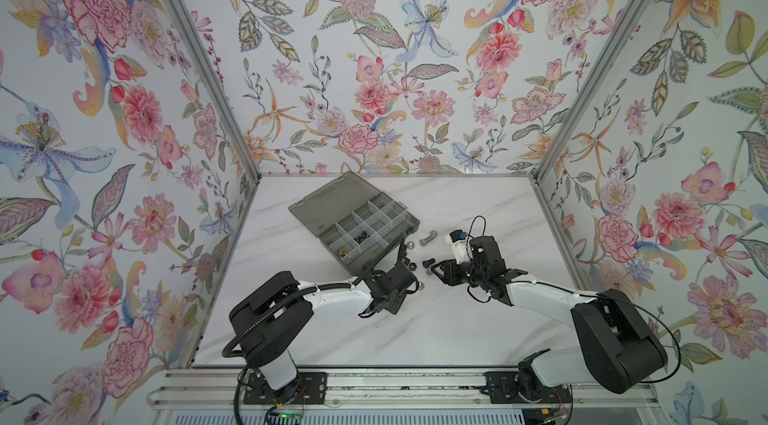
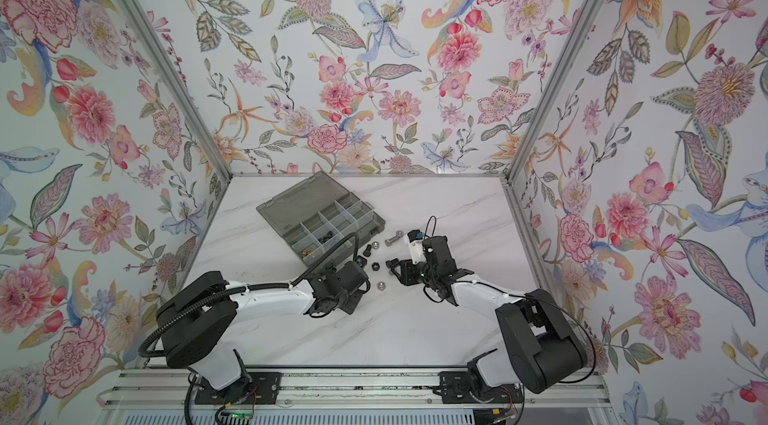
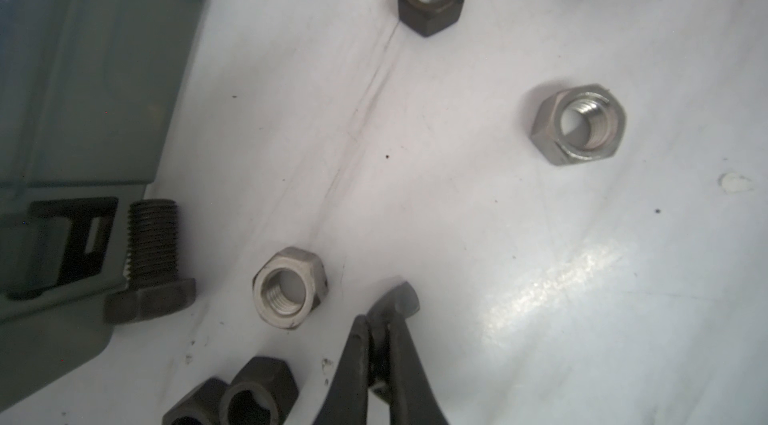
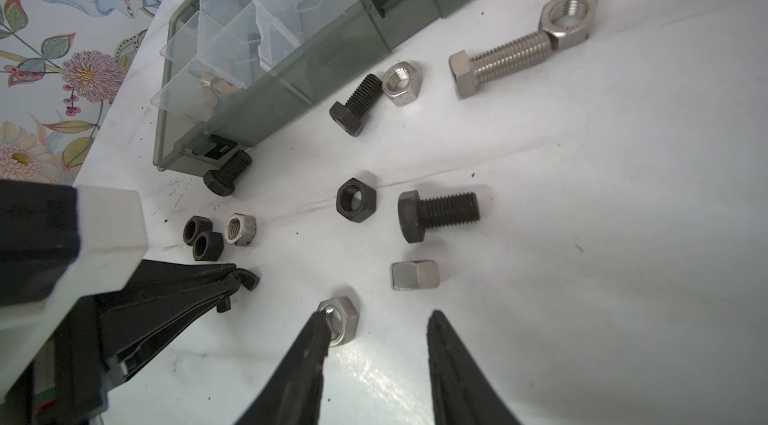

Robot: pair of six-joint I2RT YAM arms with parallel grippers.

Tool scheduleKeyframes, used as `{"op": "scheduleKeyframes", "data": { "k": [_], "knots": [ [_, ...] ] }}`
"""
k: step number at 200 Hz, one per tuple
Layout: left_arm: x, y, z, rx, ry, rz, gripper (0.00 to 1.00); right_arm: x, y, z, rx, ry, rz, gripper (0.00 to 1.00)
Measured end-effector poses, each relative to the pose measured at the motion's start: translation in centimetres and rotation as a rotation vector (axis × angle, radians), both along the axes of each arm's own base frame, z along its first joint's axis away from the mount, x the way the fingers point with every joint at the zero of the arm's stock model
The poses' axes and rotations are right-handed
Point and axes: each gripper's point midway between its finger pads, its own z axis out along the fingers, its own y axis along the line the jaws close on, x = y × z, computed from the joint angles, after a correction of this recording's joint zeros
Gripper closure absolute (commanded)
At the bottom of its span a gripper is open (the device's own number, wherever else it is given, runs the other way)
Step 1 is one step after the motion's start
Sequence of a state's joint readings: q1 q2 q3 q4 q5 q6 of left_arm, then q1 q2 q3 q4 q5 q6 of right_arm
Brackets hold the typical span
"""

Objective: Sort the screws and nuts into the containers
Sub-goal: 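Close the left gripper on the black wing nut and carry it over the box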

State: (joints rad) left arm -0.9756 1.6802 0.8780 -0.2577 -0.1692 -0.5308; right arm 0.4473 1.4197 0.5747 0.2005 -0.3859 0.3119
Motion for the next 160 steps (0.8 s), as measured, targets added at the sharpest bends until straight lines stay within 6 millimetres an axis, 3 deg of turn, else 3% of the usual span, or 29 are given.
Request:
{"op": "scheduleKeyframes", "data": {
  "k": [51,134,160],
  "knots": [
    [0.0,0.0,0.0,0.0,-0.001,0.0,1.0,0.0,0.0,0.0,0.0,0.001,0.0,0.58],
    [0.0,0.1,0.2,-0.01,-0.006,0.004,1.0,0.0,0.0,0.0,0.002,0.002,-0.002,0.58],
    [-0.1,0.4,1.3,-0.044,-0.019,0.01,1.0,0.0,0.0,0.3,0.007,-0.005,-0.001,0.58]
  ]
}}
